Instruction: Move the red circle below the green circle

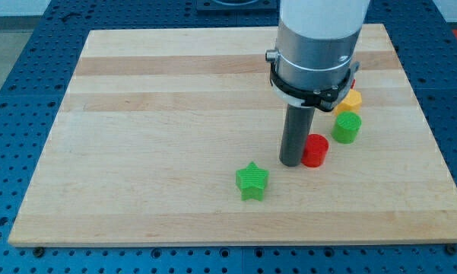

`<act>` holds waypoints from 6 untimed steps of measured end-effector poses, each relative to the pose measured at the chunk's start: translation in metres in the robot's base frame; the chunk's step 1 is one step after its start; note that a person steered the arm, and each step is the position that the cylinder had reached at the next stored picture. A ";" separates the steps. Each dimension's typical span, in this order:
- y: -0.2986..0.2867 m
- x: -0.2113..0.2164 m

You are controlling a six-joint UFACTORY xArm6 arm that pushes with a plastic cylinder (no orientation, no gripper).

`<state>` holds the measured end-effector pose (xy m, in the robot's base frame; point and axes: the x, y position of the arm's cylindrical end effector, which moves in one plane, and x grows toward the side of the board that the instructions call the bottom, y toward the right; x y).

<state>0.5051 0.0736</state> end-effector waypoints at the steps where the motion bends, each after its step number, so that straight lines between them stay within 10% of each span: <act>1: 0.000 -0.003; 6: 0.026 -0.003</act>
<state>0.5017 0.0999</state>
